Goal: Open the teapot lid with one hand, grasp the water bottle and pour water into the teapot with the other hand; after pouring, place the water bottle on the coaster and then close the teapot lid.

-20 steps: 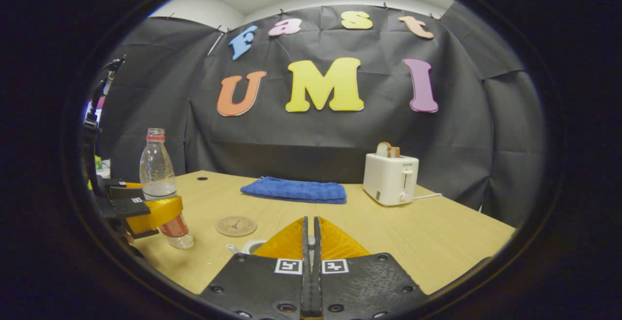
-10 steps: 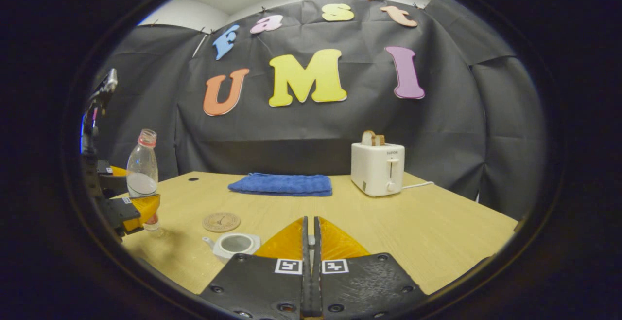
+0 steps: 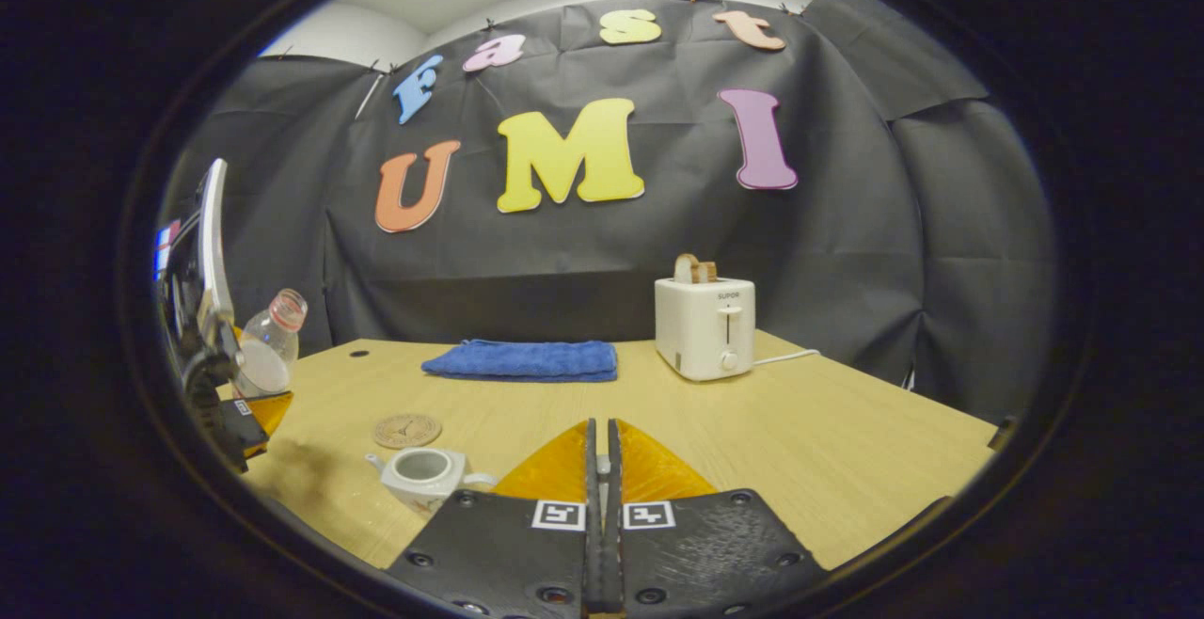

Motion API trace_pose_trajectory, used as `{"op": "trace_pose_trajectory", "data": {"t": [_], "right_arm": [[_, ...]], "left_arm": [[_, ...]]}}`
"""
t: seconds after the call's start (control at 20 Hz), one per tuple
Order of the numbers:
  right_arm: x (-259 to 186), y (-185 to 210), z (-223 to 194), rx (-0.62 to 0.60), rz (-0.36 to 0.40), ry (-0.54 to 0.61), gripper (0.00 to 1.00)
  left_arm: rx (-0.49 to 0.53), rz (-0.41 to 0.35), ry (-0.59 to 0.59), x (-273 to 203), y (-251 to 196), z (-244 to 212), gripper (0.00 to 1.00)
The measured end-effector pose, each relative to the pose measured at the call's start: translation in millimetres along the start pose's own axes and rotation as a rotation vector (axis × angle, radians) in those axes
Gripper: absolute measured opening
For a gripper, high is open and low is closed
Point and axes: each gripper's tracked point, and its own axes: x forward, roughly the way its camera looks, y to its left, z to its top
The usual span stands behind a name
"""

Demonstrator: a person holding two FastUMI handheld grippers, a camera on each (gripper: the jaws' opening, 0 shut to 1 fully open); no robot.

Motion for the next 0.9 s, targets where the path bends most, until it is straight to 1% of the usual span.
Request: {"op": "trace_pose_trajectory", "data": {"t": [0.1, 0.2, 0.3, 0.45, 0.6, 0.8, 0.9], "right_arm": [[-1, -6, 1, -0.005, 0.002, -0.002, 0.0], [-1, -18, 2, -0.025, -0.014, -0.005, 0.0], [-2, -25, 0, -0.001, -0.01, 0.001, 0.0], [-2, -27, -7, 0.04, 0.019, 0.024, 0.0], [-2, -33, -6, 0.036, 0.012, 0.02, 0.0], [-2, -27, -5, 0.06, 0.035, 0.015, 0.0], [-2, -26, -5, 0.038, 0.034, 0.01, 0.0]], "left_arm": [[0.091, -0.01, 0.002, -4, -6, 3, 0.76], [0.183, -0.019, 0.002, -6, -12, 5, 0.76], [0.259, -0.012, 0.001, -8, -14, 8, 0.76], [0.34, -0.014, 0.007, -11, -20, 12, 0.76], [0.429, -0.02, 0.021, -12, -30, 13, 0.76], [0.569, -0.013, 0.04, -13, -35, 18, 0.76], [0.635, -0.007, 0.039, -13, -38, 22, 0.76]]}}
